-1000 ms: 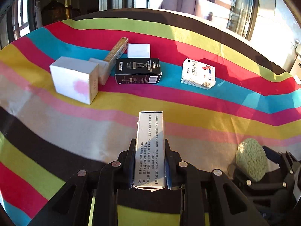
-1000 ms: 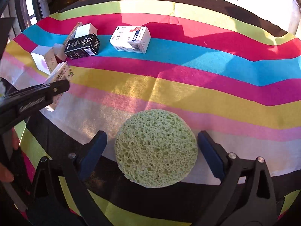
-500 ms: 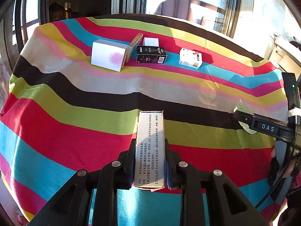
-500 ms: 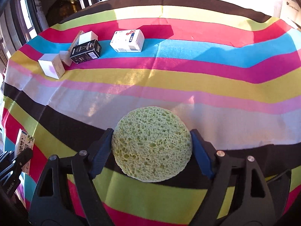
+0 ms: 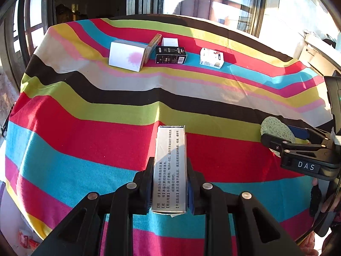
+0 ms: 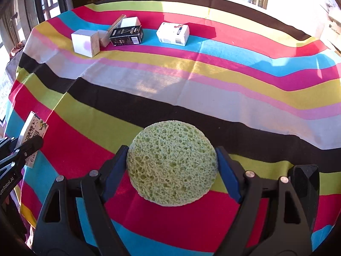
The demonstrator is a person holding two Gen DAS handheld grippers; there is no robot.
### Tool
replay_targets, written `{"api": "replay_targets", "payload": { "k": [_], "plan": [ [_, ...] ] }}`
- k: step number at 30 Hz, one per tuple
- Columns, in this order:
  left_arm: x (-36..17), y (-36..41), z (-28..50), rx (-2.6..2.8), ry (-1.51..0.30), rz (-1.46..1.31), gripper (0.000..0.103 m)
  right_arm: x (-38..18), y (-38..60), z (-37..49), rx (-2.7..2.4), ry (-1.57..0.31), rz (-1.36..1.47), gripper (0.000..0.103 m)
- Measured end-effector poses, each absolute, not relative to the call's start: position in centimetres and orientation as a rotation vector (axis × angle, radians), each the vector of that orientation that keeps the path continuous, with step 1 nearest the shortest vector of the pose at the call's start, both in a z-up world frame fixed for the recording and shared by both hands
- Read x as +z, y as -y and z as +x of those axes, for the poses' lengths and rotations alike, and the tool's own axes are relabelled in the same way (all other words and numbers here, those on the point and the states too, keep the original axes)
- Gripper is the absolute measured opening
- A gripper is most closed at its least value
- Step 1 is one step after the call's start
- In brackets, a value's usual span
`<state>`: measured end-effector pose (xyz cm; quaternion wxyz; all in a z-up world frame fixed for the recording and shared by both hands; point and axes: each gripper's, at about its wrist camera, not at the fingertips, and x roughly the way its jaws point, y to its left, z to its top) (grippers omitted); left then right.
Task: Organize objects
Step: 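Carry the white printed box and green sponge over the storage box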
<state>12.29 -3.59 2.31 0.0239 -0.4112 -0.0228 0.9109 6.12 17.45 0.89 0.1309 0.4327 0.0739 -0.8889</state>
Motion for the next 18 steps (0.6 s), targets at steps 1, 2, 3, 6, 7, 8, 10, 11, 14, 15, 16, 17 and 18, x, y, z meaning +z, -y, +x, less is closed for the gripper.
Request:
{"api": "replay_targets", "payload": {
  "k": [1, 2, 3, 6, 7, 8, 10, 11, 14, 15, 16, 17, 18],
  "plan": [
    [2.3, 3.8, 12.6, 2.822, 0.074, -1.274, 0.026, 0.9, -17.0, 6.5, -2.575, -0.233, 1.250, 0.083],
    [2.4, 4.1, 13.0, 2.825, 0.077, -1.273, 0.026, 0.9, -16.5, 6.8, -2.568, -0.252, 1.243, 0.083],
    [2.4, 4.3, 13.3, 2.830, 0.077, -1.271, 0.026, 0.9, -16.1, 7.2, -2.563, -0.268, 1.236, 0.083],
    [2.6, 5.1, 14.2, 2.848, 0.081, -1.269, 0.026, 1.2, -15.1, 8.0, -2.545, -0.294, 1.220, 0.083],
    [2.6, 5.5, 14.5, 2.852, 0.086, -1.271, 0.026, 1.3, -14.9, 8.2, -2.541, -0.304, 1.216, 0.083],
    [2.6, 5.8, 14.8, 2.856, 0.091, -1.272, 0.026, 1.3, -14.6, 8.4, -2.536, -0.313, 1.212, 0.083],
    [2.6, 6.3, 15.4, 2.863, 0.101, -1.277, 0.026, 1.5, -14.0, 8.9, -2.523, -0.327, 1.205, 0.083],
    [2.5, 6.6, 15.7, 2.867, 0.105, -1.279, 0.026, 1.5, -13.8, 9.2, -2.517, -0.337, 1.200, 0.083],
    [2.4, 7.5, 16.6, 2.878, 0.122, -1.283, 0.026, 1.6, -13.0, 10.0, -2.494, -0.358, 1.188, 0.083],
    [2.4, 7.7, 16.9, 2.883, 0.126, -1.283, 0.026, 1.6, -12.7, 10.3, -2.486, -0.364, 1.185, 0.083],
    [2.4, 7.9, 17.1, 2.886, 0.130, -1.282, 0.026, 1.6, -12.4, 10.5, -2.479, -0.375, 1.181, 0.083],
    [2.4, 8.1, 17.3, 2.889, 0.135, -1.282, 0.026, 1.6, -12.1, 10.8, -2.472, -0.385, 1.176, 0.083],
    [2.4, 8.3, 17.6, 2.892, 0.139, -1.283, 0.026, 1.7, -11.7, 11.1, -2.463, -0.392, 1.171, 0.083]
  ]
}}
